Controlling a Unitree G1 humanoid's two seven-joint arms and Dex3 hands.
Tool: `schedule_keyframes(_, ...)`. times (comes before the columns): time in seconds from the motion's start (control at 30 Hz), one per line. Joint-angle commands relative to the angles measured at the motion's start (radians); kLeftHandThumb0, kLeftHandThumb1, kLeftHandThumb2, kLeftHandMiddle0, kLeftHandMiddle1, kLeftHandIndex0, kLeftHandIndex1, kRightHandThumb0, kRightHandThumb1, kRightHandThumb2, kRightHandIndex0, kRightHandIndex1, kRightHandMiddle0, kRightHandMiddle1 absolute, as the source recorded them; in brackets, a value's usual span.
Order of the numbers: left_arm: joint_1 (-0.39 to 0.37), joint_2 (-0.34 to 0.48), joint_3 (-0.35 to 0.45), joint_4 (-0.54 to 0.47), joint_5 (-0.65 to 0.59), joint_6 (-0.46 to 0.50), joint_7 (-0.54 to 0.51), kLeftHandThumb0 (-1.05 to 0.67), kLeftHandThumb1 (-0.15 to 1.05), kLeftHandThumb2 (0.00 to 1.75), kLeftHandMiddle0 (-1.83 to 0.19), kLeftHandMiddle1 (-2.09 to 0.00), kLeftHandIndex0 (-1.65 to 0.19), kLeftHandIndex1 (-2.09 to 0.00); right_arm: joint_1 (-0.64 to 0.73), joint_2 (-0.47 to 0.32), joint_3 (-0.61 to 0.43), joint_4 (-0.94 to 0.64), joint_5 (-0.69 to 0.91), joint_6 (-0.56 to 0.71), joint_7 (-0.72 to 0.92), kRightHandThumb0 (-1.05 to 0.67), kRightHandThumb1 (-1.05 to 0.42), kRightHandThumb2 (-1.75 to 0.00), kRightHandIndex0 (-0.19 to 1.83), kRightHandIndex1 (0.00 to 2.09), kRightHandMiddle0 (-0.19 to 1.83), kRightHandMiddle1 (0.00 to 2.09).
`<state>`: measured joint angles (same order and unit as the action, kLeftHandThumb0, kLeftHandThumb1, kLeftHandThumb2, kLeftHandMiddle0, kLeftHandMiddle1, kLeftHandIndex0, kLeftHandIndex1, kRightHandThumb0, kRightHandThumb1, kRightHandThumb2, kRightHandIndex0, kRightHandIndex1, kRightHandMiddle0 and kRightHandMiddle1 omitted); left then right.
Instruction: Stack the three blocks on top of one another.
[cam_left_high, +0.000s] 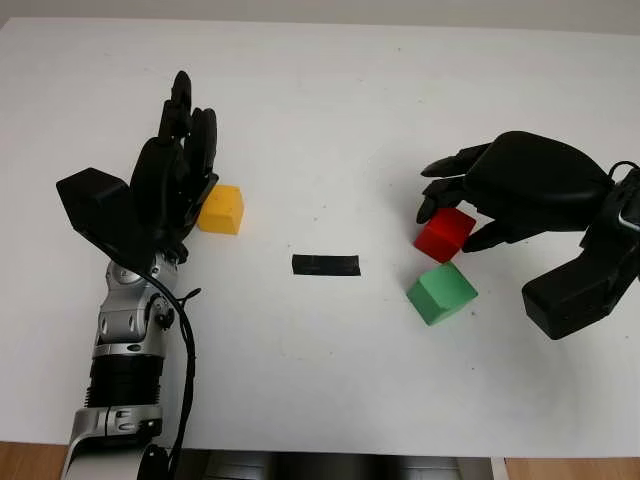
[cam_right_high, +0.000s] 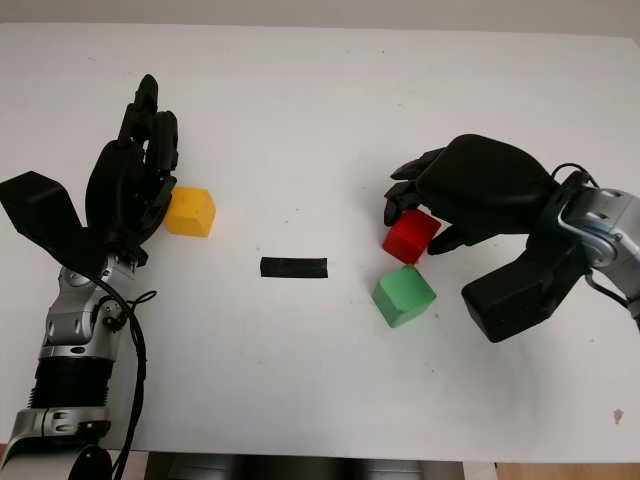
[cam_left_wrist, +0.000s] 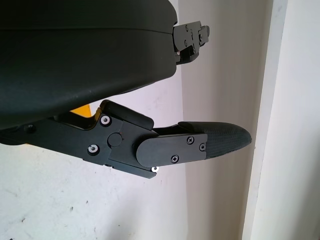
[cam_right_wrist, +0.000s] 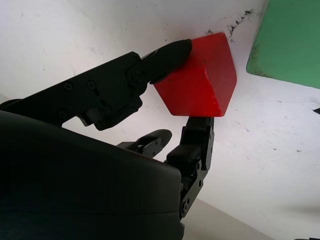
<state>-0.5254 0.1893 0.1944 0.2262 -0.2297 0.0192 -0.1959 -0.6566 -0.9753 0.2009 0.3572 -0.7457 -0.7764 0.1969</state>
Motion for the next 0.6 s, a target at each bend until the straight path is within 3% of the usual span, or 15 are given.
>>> schedule_keyframes(0.0, 0.004, 0.005, 0.003, -0.012, 0.001, -0.007, 0.001, -0.70, 1.05, 0.49, 0.18, -0.05, 0.15, -0.06, 0.008, 0.007, 0.010, 0.007, 0.008, -0.005, 0.004, -0.33, -0.88, -0.06, 0.57, 0.04, 0.64, 1.07)
schedule_keyframes(0.33, 0.005, 0.005, 0.001, -0.014, -0.001, -0.004, 0.002, -0.71, 1.05, 0.48, 0.19, -0.05, 0.15, -0.05, -0.003, 0.028, -0.007, 0.021, 0.098, 0.066, 0.084, -0.35, -0.91, -0.06, 0.53, 0.03, 0.61, 1.08)
schedule_keyframes(0.57, 0.005, 0.004, 0.001, -0.015, 0.000, 0.001, 0.009, -0.72, 1.05, 0.47, 0.18, -0.05, 0.14, -0.06, -0.041, 0.105, -0.051, -0.028, 0.258, 0.258, 0.195, -0.33, -0.87, -0.05, 0.49, 0.03, 0.63, 1.02)
